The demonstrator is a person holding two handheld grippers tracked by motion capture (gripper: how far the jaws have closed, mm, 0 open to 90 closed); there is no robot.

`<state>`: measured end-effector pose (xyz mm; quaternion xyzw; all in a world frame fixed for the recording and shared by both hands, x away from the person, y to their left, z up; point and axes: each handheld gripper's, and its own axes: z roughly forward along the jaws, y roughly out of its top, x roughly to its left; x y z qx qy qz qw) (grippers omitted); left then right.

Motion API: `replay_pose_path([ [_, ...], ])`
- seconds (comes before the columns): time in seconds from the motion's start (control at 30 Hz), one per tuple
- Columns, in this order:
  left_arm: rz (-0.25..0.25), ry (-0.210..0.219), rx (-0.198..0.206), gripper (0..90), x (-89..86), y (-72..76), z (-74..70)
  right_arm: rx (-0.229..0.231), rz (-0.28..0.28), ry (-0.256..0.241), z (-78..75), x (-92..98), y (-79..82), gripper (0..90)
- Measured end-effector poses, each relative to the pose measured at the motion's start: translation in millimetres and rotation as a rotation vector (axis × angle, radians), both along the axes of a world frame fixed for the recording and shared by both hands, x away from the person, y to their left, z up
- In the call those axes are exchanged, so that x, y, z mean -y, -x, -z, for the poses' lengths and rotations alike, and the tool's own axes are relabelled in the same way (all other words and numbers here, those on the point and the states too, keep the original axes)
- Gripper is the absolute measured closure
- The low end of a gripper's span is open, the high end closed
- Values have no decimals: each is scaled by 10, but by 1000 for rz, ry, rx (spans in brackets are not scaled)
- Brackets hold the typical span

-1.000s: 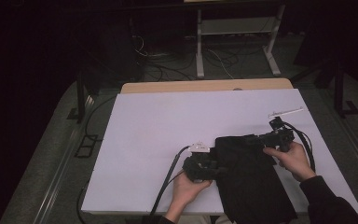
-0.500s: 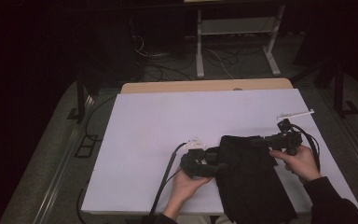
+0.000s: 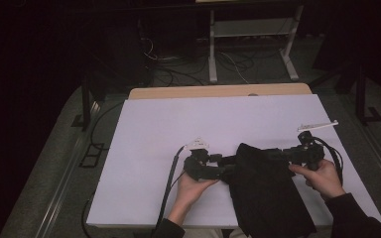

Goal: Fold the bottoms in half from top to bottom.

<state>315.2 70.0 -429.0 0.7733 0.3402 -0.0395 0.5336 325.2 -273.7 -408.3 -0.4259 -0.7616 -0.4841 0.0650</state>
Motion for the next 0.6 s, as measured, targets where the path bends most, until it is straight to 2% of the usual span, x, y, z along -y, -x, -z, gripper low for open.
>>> replay_pose_path([
  [0.17, -27, -7, -7, 240, -104, -34, -49, 5, -6, -1, -5, 14, 57, 824],
  [0.27, -27, 7, -25, 226, -170, -55, -73, 4, -10, -3, -2, 23, 88, 823],
  [0.33, -30, -5, -20, 216, -216, -63, -102, 5, -16, -5, 1, 27, 115, 823],
  [0.47, -39, 3, -10, 206, -313, -81, -163, 4, -26, -7, 10, 35, 176, 823],
  [0.6, -56, -11, 5, 192, -413, -104, -191, 5, -37, -5, 26, 38, 238, 823],
])
